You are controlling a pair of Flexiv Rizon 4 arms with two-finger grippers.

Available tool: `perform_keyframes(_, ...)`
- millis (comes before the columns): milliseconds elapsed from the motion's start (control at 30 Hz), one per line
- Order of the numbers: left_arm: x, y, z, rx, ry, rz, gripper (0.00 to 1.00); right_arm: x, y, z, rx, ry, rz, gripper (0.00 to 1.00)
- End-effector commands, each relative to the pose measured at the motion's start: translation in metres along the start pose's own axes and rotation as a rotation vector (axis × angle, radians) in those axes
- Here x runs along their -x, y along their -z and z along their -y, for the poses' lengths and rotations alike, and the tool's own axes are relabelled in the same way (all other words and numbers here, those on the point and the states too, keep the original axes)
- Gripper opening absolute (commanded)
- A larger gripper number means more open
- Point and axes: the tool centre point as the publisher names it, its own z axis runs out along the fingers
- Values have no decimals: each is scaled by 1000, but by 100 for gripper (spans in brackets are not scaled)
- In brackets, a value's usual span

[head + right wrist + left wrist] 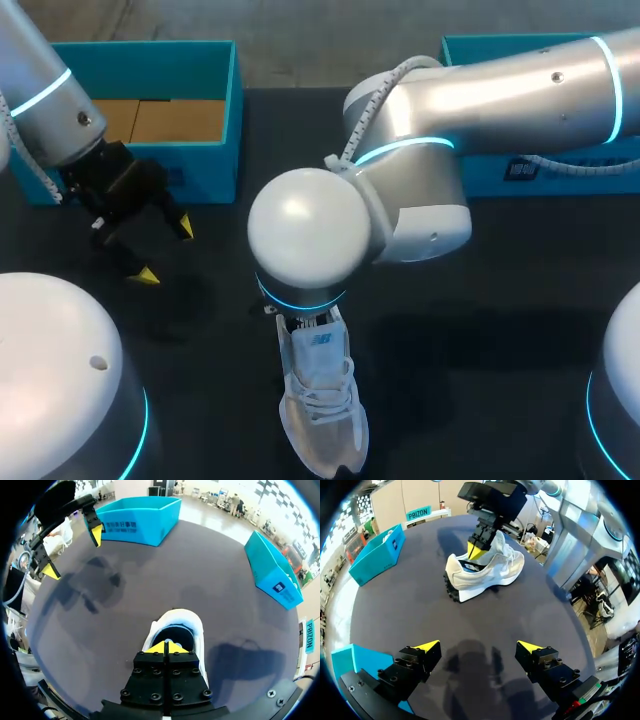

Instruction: Take the shoe out of the shoebox, open the shoe tongue, remove and reinsert the insole, then place the shoe into the shoebox

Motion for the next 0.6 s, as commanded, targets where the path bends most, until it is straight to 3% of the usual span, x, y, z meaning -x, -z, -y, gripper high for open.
perform_keyframes(33, -4, 1, 0, 2, -1, 6, 100, -7, -11, 6, 18, -225, 31, 0)
perform_keyframes(400, -4, 1, 0, 2, -1, 6, 100, -6, -23, 3, 22, -244, 16, 0)
perform_keyframes(600, -4, 1, 0, 2, -1, 6, 100, -13, -7, 4, 54, -240, 16, 0)
